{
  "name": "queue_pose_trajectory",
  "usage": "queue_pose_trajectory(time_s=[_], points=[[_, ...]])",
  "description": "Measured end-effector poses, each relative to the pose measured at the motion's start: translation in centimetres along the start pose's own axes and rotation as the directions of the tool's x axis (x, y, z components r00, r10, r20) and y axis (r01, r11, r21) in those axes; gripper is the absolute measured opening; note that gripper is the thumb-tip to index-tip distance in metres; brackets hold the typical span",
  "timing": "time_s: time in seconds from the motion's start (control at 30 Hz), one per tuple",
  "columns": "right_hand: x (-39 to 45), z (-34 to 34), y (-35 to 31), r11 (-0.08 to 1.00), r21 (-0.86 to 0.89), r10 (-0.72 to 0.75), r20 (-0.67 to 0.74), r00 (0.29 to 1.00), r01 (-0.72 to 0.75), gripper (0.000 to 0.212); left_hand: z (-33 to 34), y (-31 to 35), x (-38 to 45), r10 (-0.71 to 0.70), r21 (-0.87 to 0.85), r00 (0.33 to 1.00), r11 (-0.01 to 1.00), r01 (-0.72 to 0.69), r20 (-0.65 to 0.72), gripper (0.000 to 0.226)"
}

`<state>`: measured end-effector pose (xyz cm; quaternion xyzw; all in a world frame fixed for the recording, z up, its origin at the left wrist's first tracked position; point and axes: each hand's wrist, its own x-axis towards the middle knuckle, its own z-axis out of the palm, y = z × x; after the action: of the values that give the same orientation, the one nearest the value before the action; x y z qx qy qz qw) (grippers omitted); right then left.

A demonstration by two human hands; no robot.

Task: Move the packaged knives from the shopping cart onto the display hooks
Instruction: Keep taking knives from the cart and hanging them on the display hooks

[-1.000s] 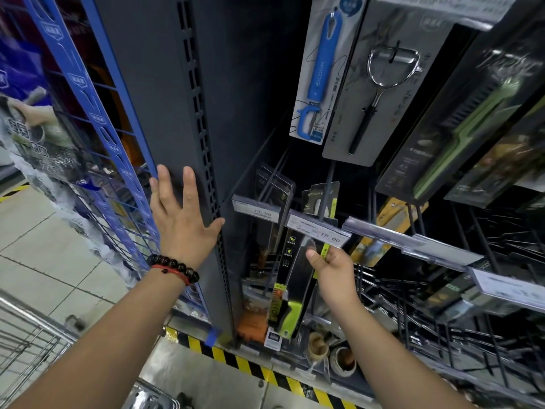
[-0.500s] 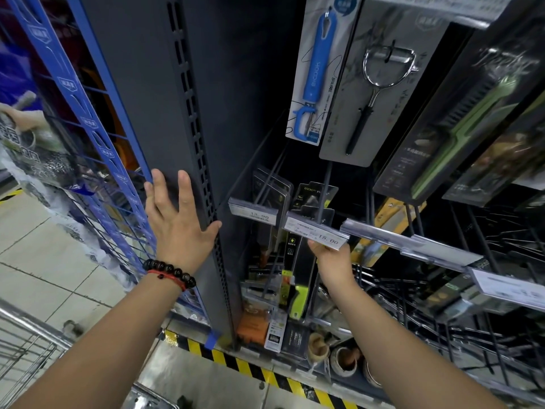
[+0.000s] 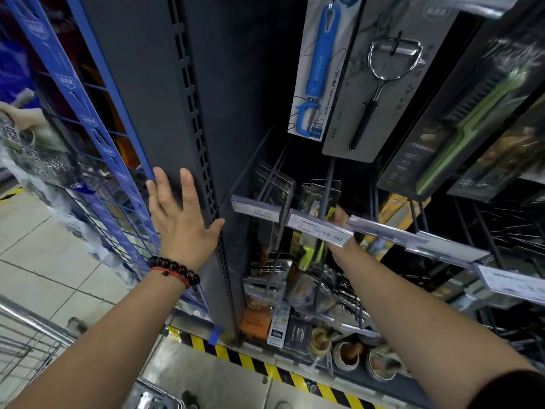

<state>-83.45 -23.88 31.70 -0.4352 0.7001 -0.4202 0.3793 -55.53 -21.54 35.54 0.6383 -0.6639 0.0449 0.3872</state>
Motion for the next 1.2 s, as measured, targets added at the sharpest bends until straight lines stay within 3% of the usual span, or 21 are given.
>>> queue_pose_trajectory(time_s=[0.07,0.1,0.13,0.17,0.27,0.33,0.5,0.6,0.67,0.93,1.07,1.2], points=[[-1.0,-0.3,0.2,0.996,-0.058,0.075,0.052,0.996,-0.072,0.014,-0.1,-0.1,-0.1,-0.001,-0.005,1.000,1.000,0.001,-0.008,0.122],[-0.9,-0.6,0.8,0.988,-0.135,0.081,0.072,0.994,-0.070,0.016,-0.2,-0.2,-0.1,0.002,-0.006,1.000,1.000,-0.002,-0.015,0.120],[-1.3,-0.8,0.8,0.974,-0.198,0.121,0.034,0.992,-0.112,0.022,-0.3,-0.2,-0.2,0.010,-0.007,1.000,1.000,-0.010,-0.020,0.117],[-1.5,-1.0,1.2,0.970,-0.214,0.121,-0.006,0.993,-0.119,0.014,-0.5,-0.3,-0.5,0.017,-0.012,1.000,1.000,-0.018,-0.026,0.112],[-3.5,-1.7,2.1,0.994,-0.064,0.072,-0.194,0.978,-0.086,0.011,-0.7,-0.2,-2.0,-0.024,-0.060,0.999,0.998,0.022,-0.040,0.090],[-5.5,-2.0,2.1,0.995,-0.072,0.048,-0.221,0.974,-0.066,0.011,-0.8,0.3,-3.6,-0.107,-0.130,0.994,0.986,0.103,-0.024,0.078],[-9.6,-2.1,1.2,0.960,-0.245,-0.157,-0.082,0.984,0.132,0.010,-1.3,1.8,-7.2,-0.173,-0.170,0.959,0.962,0.213,0.227,0.058],[-12.1,-1.6,0.6,0.903,-0.362,-0.235,0.032,0.972,0.230,0.009,-2.2,2.2,-9.2,-0.129,-0.115,0.846,0.969,0.218,0.517,0.052],[-14.2,-1.1,0.4,0.881,-0.380,-0.259,0.107,0.960,0.280,0.007,-3.5,2.8,-11.0,-0.134,-0.078,0.758,0.968,0.237,0.639,0.052],[-26.1,1.9,4.6,0.940,-0.172,-0.222,0.343,0.913,0.293,0.013,-11.9,3.7,-24.3,-0.296,-0.012,0.730,0.923,0.385,0.616,0.035],[-31.8,4.6,6.9,0.947,-0.151,-0.194,0.433,0.880,0.283,0.016,-16.5,2.8,-30.6,-0.346,0.007,0.711,0.901,0.433,0.613,0.015],[-37.1,7.9,9.4,0.934,-0.176,-0.178,0.521,0.835,0.309,0.010,-20.2,0.1,-35.9,-0.478,0.125,0.641,0.848,0.516,0.600,0.023]])
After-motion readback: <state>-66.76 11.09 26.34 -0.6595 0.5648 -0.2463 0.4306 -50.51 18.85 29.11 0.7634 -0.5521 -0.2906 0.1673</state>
